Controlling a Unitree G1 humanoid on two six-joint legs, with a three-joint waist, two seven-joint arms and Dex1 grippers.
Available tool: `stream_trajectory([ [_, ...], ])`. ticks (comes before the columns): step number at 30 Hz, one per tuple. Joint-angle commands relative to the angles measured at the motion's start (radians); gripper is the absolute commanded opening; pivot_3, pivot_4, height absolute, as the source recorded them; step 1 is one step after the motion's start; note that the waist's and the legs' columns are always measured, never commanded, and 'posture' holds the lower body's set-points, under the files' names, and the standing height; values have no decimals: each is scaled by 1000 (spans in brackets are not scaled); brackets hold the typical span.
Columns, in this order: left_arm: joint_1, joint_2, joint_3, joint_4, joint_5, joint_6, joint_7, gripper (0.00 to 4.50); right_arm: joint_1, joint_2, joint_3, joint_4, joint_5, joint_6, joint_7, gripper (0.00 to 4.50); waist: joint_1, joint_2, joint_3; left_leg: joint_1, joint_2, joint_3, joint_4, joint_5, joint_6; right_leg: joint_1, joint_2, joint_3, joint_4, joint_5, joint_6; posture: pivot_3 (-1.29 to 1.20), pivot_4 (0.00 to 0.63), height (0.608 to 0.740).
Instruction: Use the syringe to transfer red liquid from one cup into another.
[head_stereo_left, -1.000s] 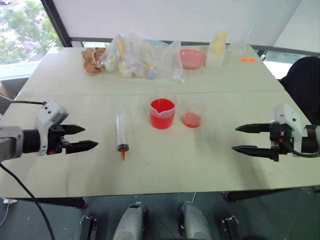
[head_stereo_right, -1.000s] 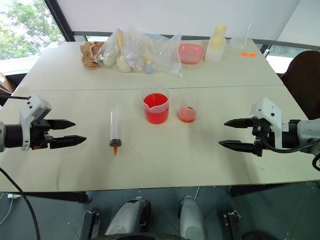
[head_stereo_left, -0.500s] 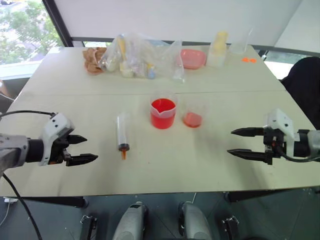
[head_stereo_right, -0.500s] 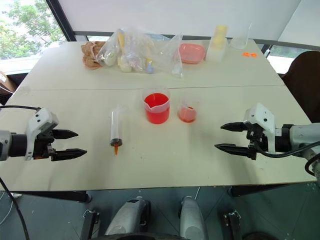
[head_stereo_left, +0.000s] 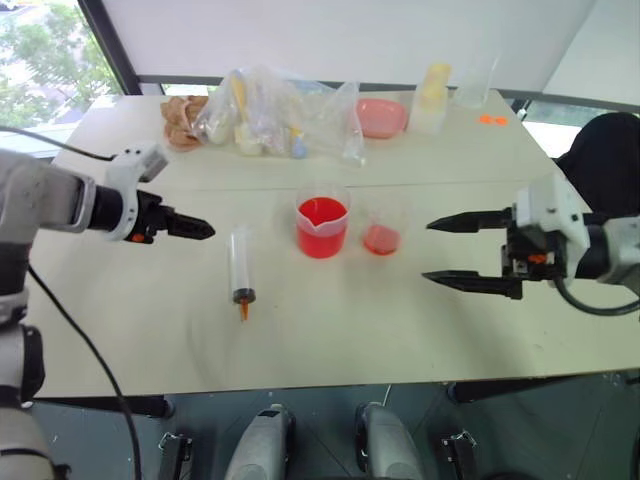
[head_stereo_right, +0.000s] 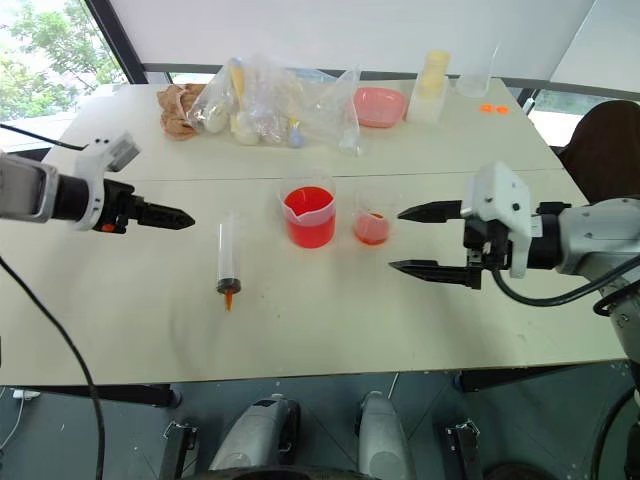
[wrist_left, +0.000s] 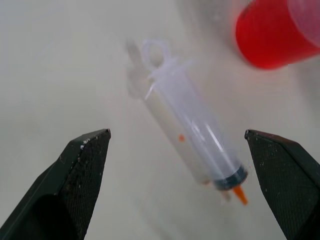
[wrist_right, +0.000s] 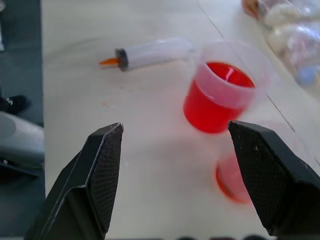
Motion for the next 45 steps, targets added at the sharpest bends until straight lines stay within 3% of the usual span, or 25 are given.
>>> stream_trajectory([
  [1, -116, -34, -97, 140, -86, 9, 91, 4467, -58, 9, 29, -42, 6, -31, 8, 3510, -4, 0, 0, 0, 0, 0, 0, 0, 0, 0, -1, 0, 0, 0, 0, 0, 150, 740],
  [5, -207, -152, -210, 312, -146, 9, 232, 4467, -120, 43, 89, -60, 1, -59, 13, 3510, 1, 0, 0, -1, 0, 0, 0, 0, 0, -1, -2, 0, 0, 0, 0, 0, 150, 740],
  [11, -258, -248, -223, 519, -182, 9, 402, 4467, -95, 78, 132, -63, -55, -76, -33, 3510, -3, -1, 1, -2, -2, 0, 0, 0, 0, -3, -2, 1, 0, 0, 0, 0, 150, 740],
  [15, -265, -332, -152, 656, -191, 9, 512, 4467, -73, 107, 128, -90, -43, -59, -74, 3510, 1, -1, 1, -2, -1, 0, 0, 0, 0, -3, -2, 1, 0, 0, 0, 0, 150, 740],
  [21, -260, -478, 61, 845, -126, 9, 704, 4467, -53, 116, 129, -98, -49, -54, -102, 3510, 13, -1, 0, -1, -3, 0, 1, 0, 0, -1, -3, 1, 0, 0, 1, 0, 150, 740],
  [23, -239, -507, 150, 828, -83, 9, 769, 4467, -52, 115, 128, -97, -46, -51, -108, 3510, 22, 0, -1, -1, -3, 0, 1, 0, 0, -1, -3, 1, 0, 0, 1, 0, 150, 740],
  [26, -188, -539, 269, 735, -11, 9, 860, 3743, -51, 113, 124, -96, -43, -48, -116, 3510, 25, 1, -2, 0, -3, 0, 1, 0, -1, 1, -4, 1, 0, 1, 2, 0, 150, 740],
  [32, -137, -579, 369, 642, -8, 9, 945, 1595, -51, 110, 123, -92, -39, -45, -121, 3510, 25, 1, -2, 3, -3, -1, 1, 2, -3, 3, -4, 1, 1, 2, 2, 0, 150, 740],
  [36, -91, -585, 373, 547, -47, 9, 941, 1476, -52, 110, 136, -85, -56, -46, -123, 3510, 26, 1, -2, 3, -3, -1, 1, 2, -4, 3, -4, 1, 2, 2, 2, 0, 150, 740],
  [40, -95, -544, 432, 381, -88, -24, 810, 1475, -51, 118, 72, -68, -24, -17, -163, 3510, 24, 0, -1, 3, -2, -1, 1, 3, -5, 3, -4, 1, 3, 2, 1, 0, 150, 740],
  [43, -165, -490, 453, 202, -109, -170, 620, 1475, -67, 132, -56, -18, 54, 19, -212, 3510, 23, -6, 2, -2, -2, -1, 2, 5, -8, -3, -3, 1, 4, 3, 0, 0, 150, 740],
  [45, -160, -469, 420, 55, -53, -429, 451, 1475, -96, 138, -116, 40, 51, 5, -247, 3510, 23, -6, 2, -3, -1, -1, 1, 8, -14, -5, -3, 1, 4, 3, -1, 0, 150, 740],
])
